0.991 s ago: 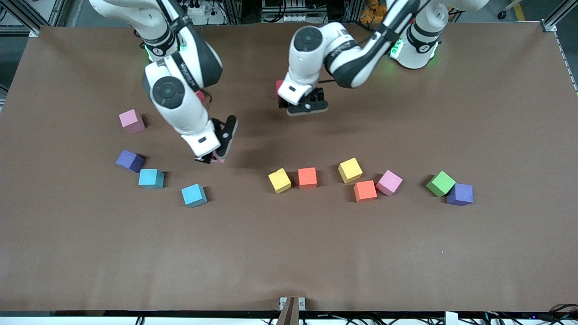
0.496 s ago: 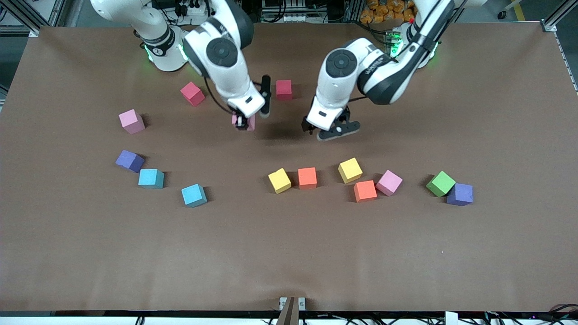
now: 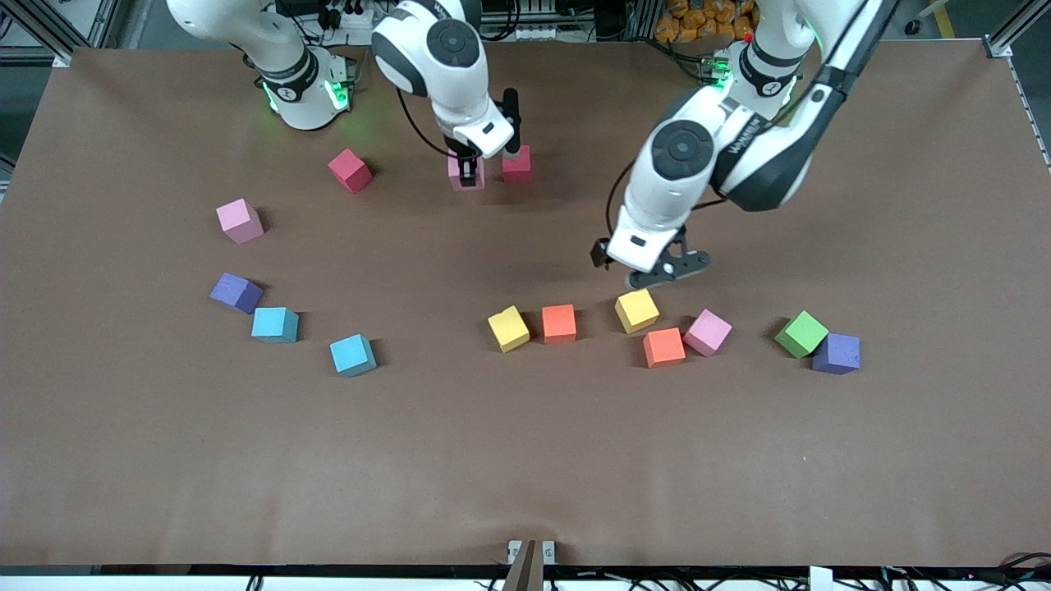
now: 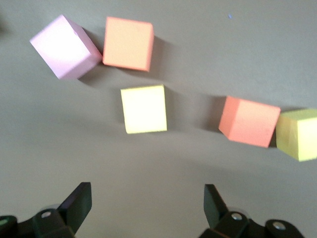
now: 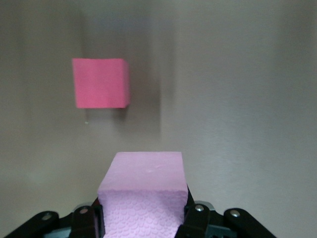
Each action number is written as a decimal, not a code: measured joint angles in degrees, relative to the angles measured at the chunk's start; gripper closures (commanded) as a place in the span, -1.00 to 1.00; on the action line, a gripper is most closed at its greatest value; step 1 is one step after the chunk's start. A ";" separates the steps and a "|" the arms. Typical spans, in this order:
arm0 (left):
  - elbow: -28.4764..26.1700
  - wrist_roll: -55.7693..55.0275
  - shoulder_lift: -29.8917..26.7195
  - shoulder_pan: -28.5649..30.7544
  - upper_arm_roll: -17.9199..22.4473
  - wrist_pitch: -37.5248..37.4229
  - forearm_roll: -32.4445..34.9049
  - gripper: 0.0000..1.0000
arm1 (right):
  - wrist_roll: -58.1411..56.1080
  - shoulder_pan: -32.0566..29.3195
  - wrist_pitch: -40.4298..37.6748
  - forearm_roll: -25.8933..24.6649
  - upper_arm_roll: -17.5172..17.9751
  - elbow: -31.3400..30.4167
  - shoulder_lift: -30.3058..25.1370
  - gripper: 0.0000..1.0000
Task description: Form number 2 with 11 blocks
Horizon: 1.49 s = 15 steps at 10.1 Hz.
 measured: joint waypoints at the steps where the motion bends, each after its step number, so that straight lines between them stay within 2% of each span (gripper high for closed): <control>1: 0.04 0.13 0.27 0.36 -0.01 -0.01 -0.06 -1.00 | 1.08 0.18 1.13 0.00 0.38 -0.97 -0.03 1.00; 5: 2.72 0.00 5.46 0.93 0.04 0.00 -0.17 -1.00 | 0.68 0.94 9.48 -0.02 0.44 -6.80 1.40 1.00; 9: 4.58 -0.11 11.72 5.02 0.16 2.09 -0.17 -1.00 | -0.47 2.42 13.53 -0.02 0.54 -7.00 5.37 1.00; 13: 4.69 -0.11 15.30 5.30 -0.01 4.56 0.82 -1.00 | -0.40 3.52 15.06 0.33 0.53 -6.99 7.57 1.00; 15: 4.67 -0.11 16.95 5.31 0.03 6.02 1.04 -1.00 | 0.71 3.68 15.12 2.03 0.53 -6.95 7.63 1.00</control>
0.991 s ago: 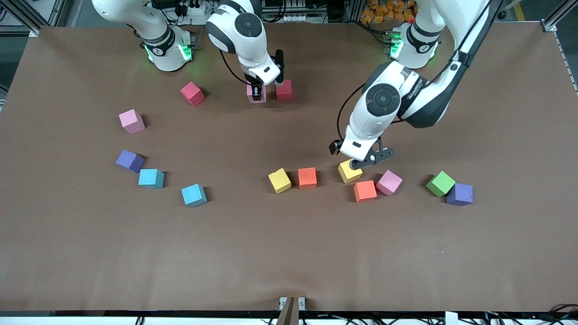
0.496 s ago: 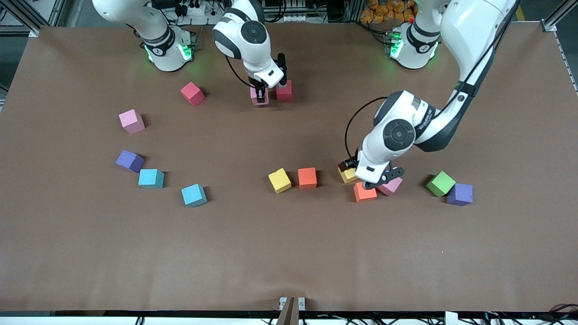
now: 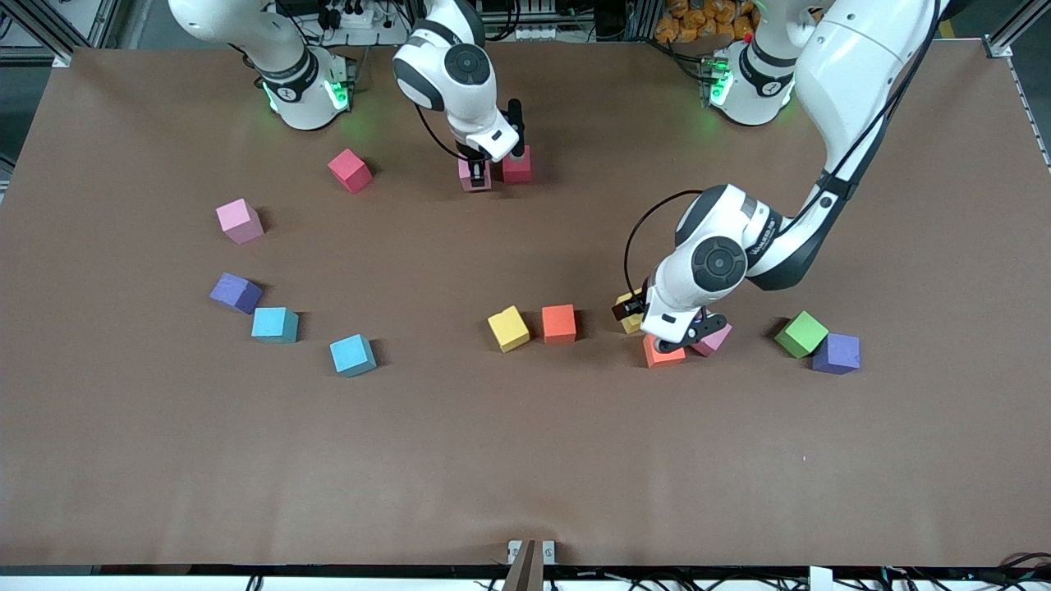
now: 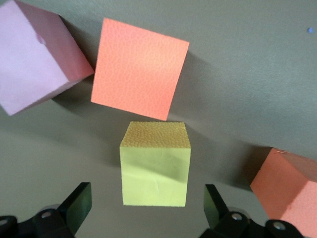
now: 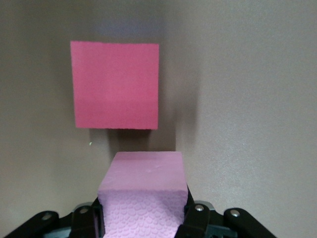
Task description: Form number 2 with 11 blocks
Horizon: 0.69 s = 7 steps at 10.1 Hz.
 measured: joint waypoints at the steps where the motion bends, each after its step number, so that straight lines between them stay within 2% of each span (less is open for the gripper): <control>1: -0.01 0.00 1.06 0.00 0.04 0.92 0.32 -1.00 | 1.24 0.51 0.13 0.43 0.01 0.08 0.00 1.00; 7: 0.00 -0.02 3.40 0.07 0.12 2.21 1.57 -1.00 | 3.47 1.70 0.14 0.54 0.01 0.25 0.09 1.00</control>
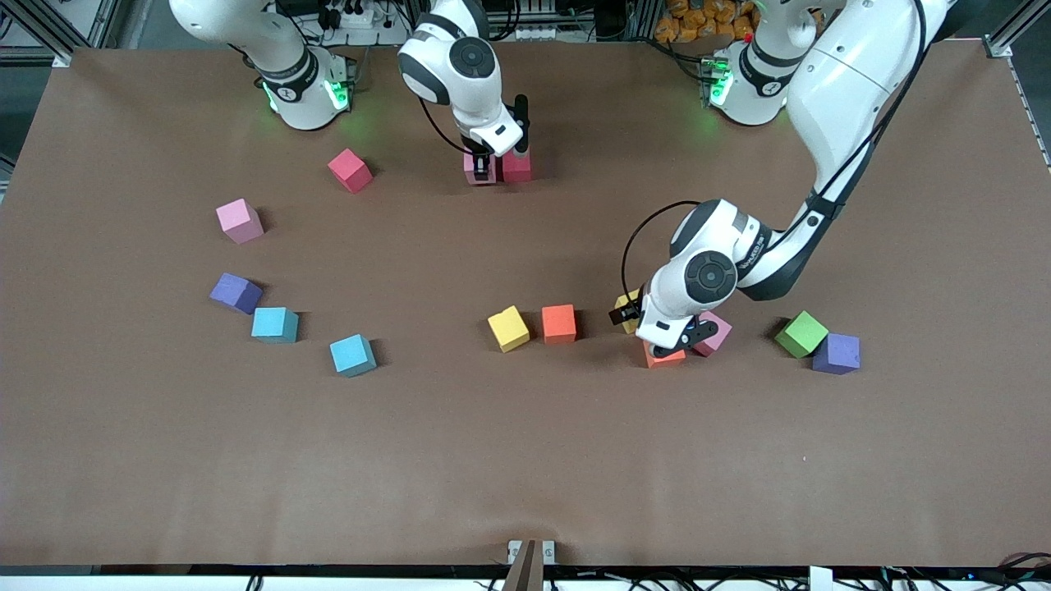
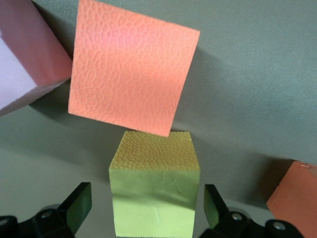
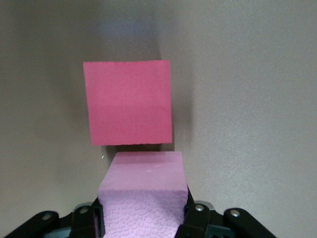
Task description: Form number 2 with 11 blocks
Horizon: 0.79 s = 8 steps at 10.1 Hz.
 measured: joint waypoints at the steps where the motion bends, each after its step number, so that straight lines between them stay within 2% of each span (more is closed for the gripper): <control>1: 0.00 0.00 0.18 0.00 0.00 0.00 0.36 -1.00 | 0.00 0.06 0.00 0.00 0.00 0.14 0.21 1.00; 4: 0.00 -0.09 1.08 0.00 0.02 0.11 2.43 -0.98 | 0.12 0.93 0.01 0.06 -0.01 0.93 1.23 1.00; 7: 0.00 -0.09 1.14 0.00 0.02 0.17 2.45 -0.64 | 0.36 1.54 0.16 0.13 -0.05 1.24 2.12 1.00; 8: 0.00 -0.09 1.16 0.00 0.02 0.23 2.46 -0.42 | 0.61 1.64 0.20 0.14 -0.05 1.39 2.42 1.00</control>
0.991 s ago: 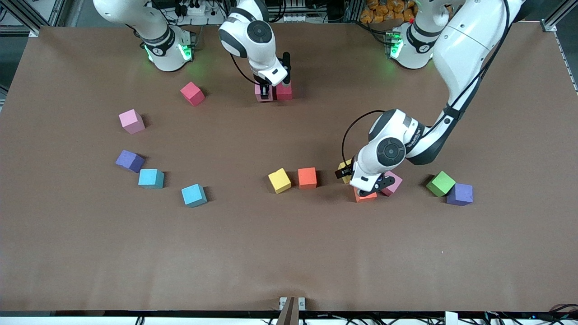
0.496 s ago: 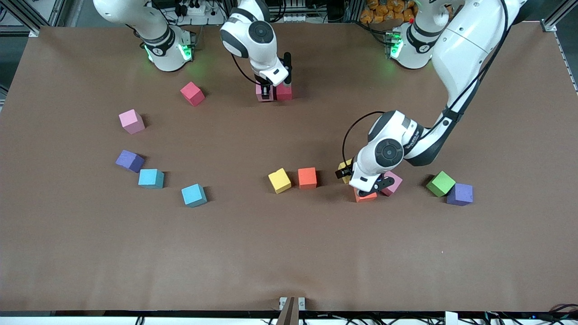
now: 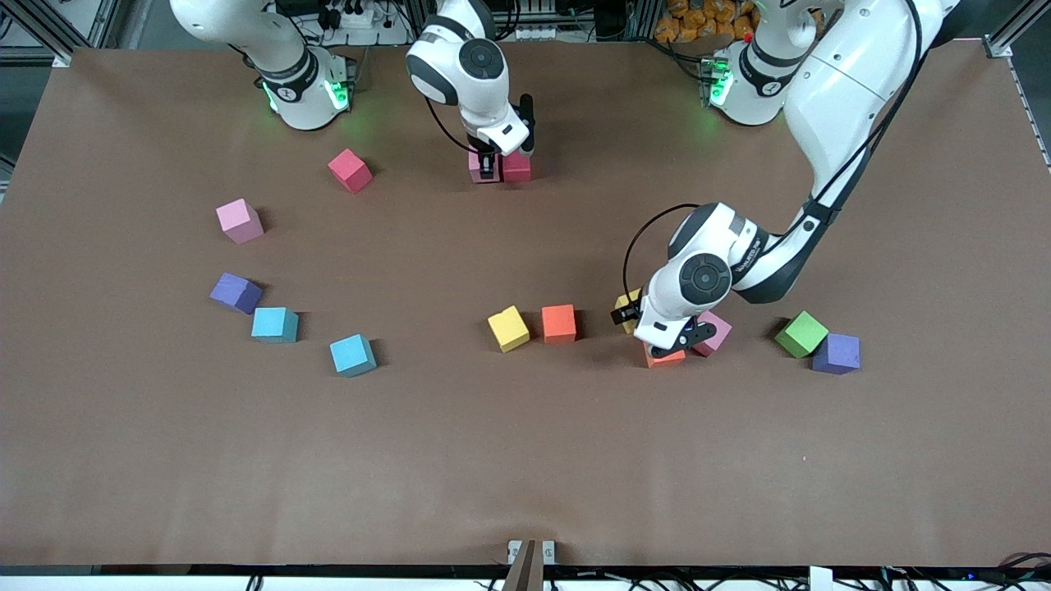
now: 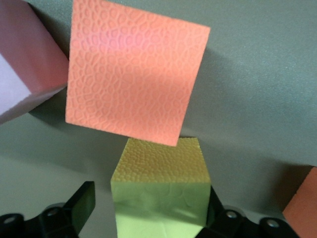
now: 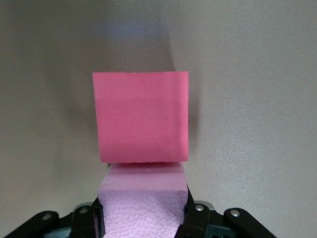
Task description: Form number 2 with 11 blocks
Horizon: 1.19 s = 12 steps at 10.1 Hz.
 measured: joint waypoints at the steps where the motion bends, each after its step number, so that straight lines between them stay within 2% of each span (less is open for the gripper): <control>1: 0.00 0.00 0.01 0.00 0.00 0.07 0.02 -0.27 | 0.20 0.14 0.00 0.00 0.00 0.22 0.29 1.00; 2: 0.02 0.00 0.01 0.00 0.00 0.16 0.02 0.03 | 0.37 0.28 0.01 0.00 0.00 0.49 0.60 1.00; 3: 0.09 0.00 0.00 0.00 -0.01 0.21 0.02 0.17 | 0.43 0.38 0.03 0.01 0.00 0.80 0.98 1.00; 6: 0.39 0.00 -0.03 0.00 -0.03 0.25 0.03 0.32 | 0.50 0.61 0.04 0.05 -0.12 1.41 1.75 1.00; 7: 0.67 0.00 -0.26 0.00 -0.04 0.27 0.03 0.38 | 0.51 0.61 0.05 0.06 -0.28 1.49 1.88 -0.28; 8: 1.02 0.00 -0.89 0.00 -0.06 0.13 0.03 0.38 | 0.52 0.62 0.07 0.06 -0.37 1.63 2.03 -0.99; 12: 1.47 0.00 -5.06 0.00 -0.15 -3.79 0.03 0.39 | 0.56 0.64 0.17 0.07 -0.42 1.82 2.18 -1.00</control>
